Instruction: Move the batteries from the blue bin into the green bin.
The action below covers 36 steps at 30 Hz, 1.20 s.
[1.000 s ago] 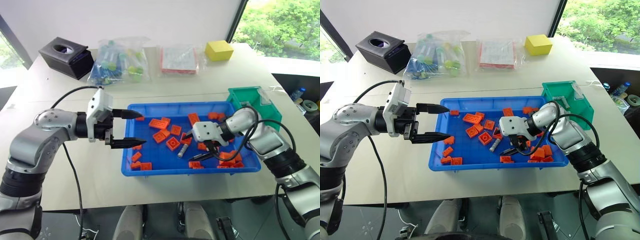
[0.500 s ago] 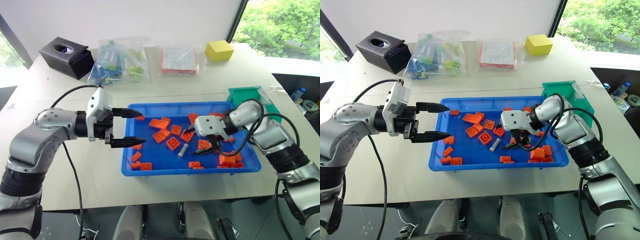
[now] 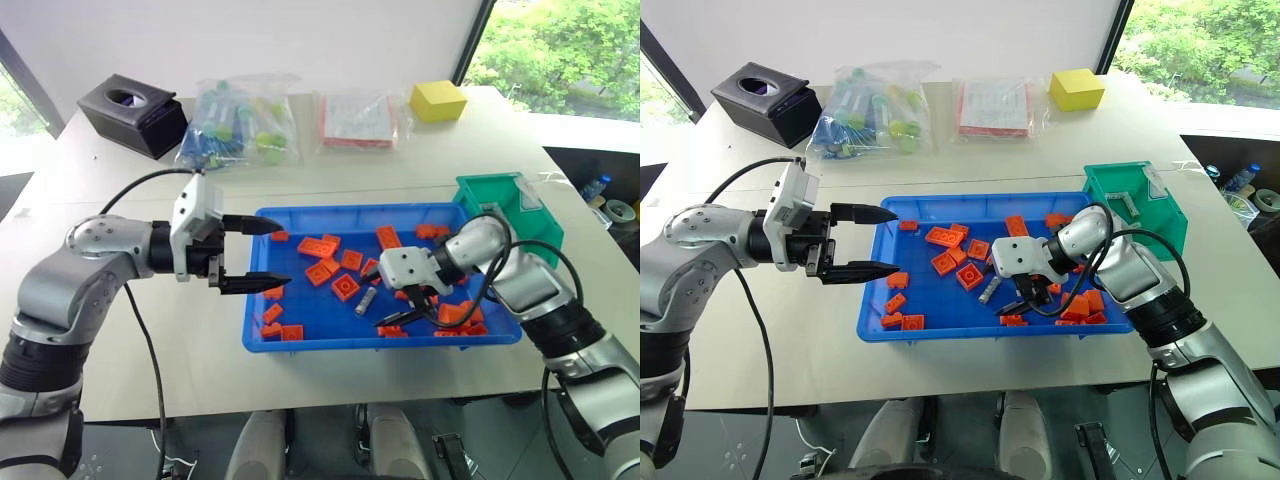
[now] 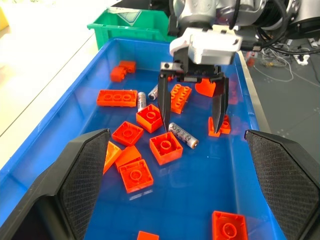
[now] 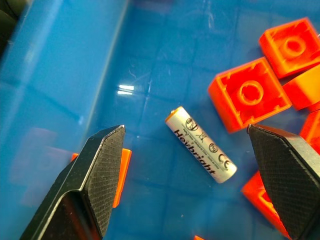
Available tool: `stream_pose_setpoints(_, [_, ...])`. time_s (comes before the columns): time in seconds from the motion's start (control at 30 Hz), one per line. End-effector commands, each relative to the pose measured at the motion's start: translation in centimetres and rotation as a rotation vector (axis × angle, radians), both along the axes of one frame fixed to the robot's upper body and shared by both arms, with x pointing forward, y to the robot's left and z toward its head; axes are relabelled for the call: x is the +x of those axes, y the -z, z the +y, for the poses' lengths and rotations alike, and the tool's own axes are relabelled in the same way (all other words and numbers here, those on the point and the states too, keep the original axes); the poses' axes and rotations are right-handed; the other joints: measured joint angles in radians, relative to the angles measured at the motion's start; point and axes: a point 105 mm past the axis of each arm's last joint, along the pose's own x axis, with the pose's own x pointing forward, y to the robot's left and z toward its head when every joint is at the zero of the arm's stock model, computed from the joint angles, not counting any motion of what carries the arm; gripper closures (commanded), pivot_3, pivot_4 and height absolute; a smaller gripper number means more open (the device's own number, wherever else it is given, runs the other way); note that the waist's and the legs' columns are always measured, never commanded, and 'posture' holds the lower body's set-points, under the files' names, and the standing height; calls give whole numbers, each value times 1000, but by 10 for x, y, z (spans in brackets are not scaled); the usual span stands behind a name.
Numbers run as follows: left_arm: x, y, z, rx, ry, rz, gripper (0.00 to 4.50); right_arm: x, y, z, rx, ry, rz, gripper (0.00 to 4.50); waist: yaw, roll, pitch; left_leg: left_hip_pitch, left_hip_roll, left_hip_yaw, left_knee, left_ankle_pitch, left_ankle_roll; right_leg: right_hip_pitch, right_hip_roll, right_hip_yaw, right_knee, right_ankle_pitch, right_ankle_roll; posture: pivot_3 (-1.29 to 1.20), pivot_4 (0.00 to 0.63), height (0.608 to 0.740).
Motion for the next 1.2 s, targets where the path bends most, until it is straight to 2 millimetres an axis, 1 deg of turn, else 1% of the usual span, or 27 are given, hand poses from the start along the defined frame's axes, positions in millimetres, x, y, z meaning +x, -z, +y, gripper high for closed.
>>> stream_pose_setpoints(0.03, [-1, -14, 4, 1, -3, -67, 0, 9, 0, 0, -7, 9, -15, 488, 1, 0, 0, 0, 0, 0, 0, 0, 0, 0, 0, 0, 0, 0, 0, 0, 150, 692])
stream_pose_setpoints(0.2, [-1, -16, 3, -3, -5, -73, 0, 15, 11, -4, -43, 11, -3, 488, 0, 0, 0, 1, 0, 0, 0, 0, 0, 1, 0, 0, 0, 0, 0, 0, 150, 692])
stream_pose_setpoints(0.23, [-1, -16, 3, -5, -6, -74, 0, 15, 12, -5, -49, 9, 5, 725, 0, 0, 0, 1, 0, 0, 0, 0, 0, 1, 0, 0, 0, 0, 0, 0, 150, 692])
stream_pose_setpoints(0.3, [-1, -16, 3, -6, -9, -76, 0, 13, 12, -5, -52, 0, 21, 1355, 0, 0, 0, 3, 0, 0, 0, 0, 0, 3, 0, 0, 0, 0, 0, 0, 150, 692])
stream_pose_setpoints(0.43, [0, -17, 3, -8, -12, -79, 0, 7, 7, -2, -32, -15, 34, 3280, 0, 0, 0, 5, 0, 0, 0, 0, 0, 4, 0, 0, 0, 0, 0, 0, 150, 692])
stream_pose_setpoints(0.5, [0, -17, 3, -9, -13, -79, 0, 6, 4, 0, -18, -15, 36, 4321, 0, 0, 0, 5, 0, 0, 0, 0, 0, 4, 0, 0, 0, 0, 0, 0, 150, 692])
stream_pose_setpoints(0.53, [1, -17, 3, -9, -12, -79, 0, 5, 0, 3, 5, -7, 31, 4444, 0, 0, 0, 5, 0, 0, 0, 0, 0, 4, 0, 0, 0, 0, 0, 0, 150, 692])
stream_pose_setpoints(0.67, [2, -17, 2, -12, -8, -79, 0, 3, -22, 9, 98, 42, 5, 4439, 1, 0, 0, 5, 0, 0, 0, 0, 0, 4, 0, 0, 0, 0, 0, 0, 150, 692])
stream_pose_setpoints(0.8, [2, -16, 1, -14, 0, -77, 0, 7, -61, 6, 240, 173, -74, 4439, 3, 0, 0, 5, 0, -1, 0, 0, 0, 4, 0, 0, 0, 0, 0, 0, 150, 692])
stream_pose_setpoints(0.87, [3, -15, 1, -14, 3, -73, 0, 16, -90, -5, 359, 332, -132, 4439, 5, 0, 0, 4, 0, -2, 0, 0, 0, 4, 0, 0, 0, 0, 0, 0, 150, 692])
stream_pose_setpoints(0.9, [3, -14, 0, -15, 4, -70, 0, 20, -104, -16, 410, 418, -168, 4439, 7, 0, 0, 4, 0, -2, 0, 0, 0, 4, 0, 0, 0, 0, 0, 0, 150, 692])
stream_pose_setpoints(0.93, [3, -14, 0, -15, 4, -69, 0, 22, -112, -23, 443, 476, -190, 4439, 10, 0, 0, 4, 0, -2, 0, 0, 0, 4, 0, 0, 0, 0, 0, 0, 150, 692])
stream_pose_setpoints(0.97, [3, -13, 0, -16, 6, -66, 0, 24, -119, -35, 456, 540, -221, 4439, 16, 0, 0, 4, 0, -2, 0, 0, 0, 4, -1, 0, 0, 0, 0, 0, 150, 692])
stream_pose_setpoints(1.0, [3, -13, 0, -17, 7, -64, 0, 24, -123, -43, 463, 582, -240, 4439, 19, 0, 0, 4, 0, -2, 0, 0, 0, 4, -1, 0, 0, 0, 0, 0, 150, 692])
stream_pose_setpoints(1.03, [3, -12, -1, -18, 11, -62, 0, 26, -126, -61, 453, 668, -280, 4439, 24, 0, 0, 4, 0, -1, 0, 0, 0, 3, -1, 0, 0, 0, 0, 0, 150, 692])
stream_pose_setpoints(1.07, [3, -11, -2, -20, 15, -58, 0, 28, -130, -87, 437, 779, -329, 4439, 29, 0, 0, 4, 0, 0, 0, 0, 0, 4, -1, 0, -1, 0, 0, 0, 150, 692])
stream_pose_setpoints(1.13, [3, -11, -3, -22, 21, -54, 0, 27, -134, -130, 409, 966, -394, 4439, 42, 0, 0, 4, 0, 0, 0, 0, 0, 4, -1, 0, -2, 0, -1, 0, 150, 692])
stream_pose_setpoints(1.2, [5, -11, -4, -24, 26, -53, 0, 23, -134, -159, 388, 1092, -423, 4439, 48, 0, 0, 3, -1, 3, 0, 0, 0, 4, -3, 0, -2, -1, -1, 0, 150, 692])
